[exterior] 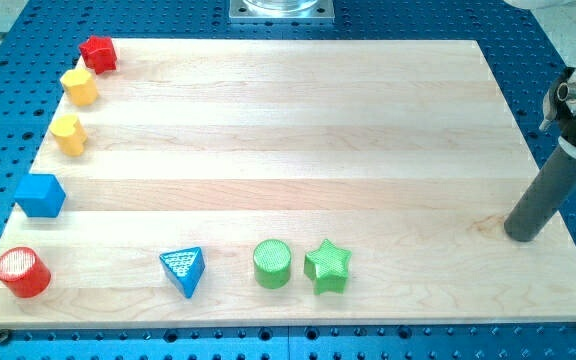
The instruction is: Move your arm to the bottom left side of the triangle
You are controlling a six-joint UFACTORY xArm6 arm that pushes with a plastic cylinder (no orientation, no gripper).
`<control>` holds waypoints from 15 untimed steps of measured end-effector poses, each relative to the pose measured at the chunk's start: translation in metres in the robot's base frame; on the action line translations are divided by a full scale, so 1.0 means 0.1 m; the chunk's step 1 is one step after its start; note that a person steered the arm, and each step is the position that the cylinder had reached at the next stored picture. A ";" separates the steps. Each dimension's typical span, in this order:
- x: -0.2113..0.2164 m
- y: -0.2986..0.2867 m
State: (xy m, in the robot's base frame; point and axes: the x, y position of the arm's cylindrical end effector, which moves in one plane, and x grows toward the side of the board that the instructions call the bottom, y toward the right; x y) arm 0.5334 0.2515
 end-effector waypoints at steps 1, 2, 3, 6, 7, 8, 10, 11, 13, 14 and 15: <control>0.00 0.00; 0.00 -0.02; 0.00 -0.02; -0.02 -0.22; -0.02 -0.38; 0.12 -0.66; 0.74 -0.64; 0.86 -0.93; 0.85 -1.80; 0.85 -2.35; 0.85 -2.66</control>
State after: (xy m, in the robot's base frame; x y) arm 0.6180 -0.0147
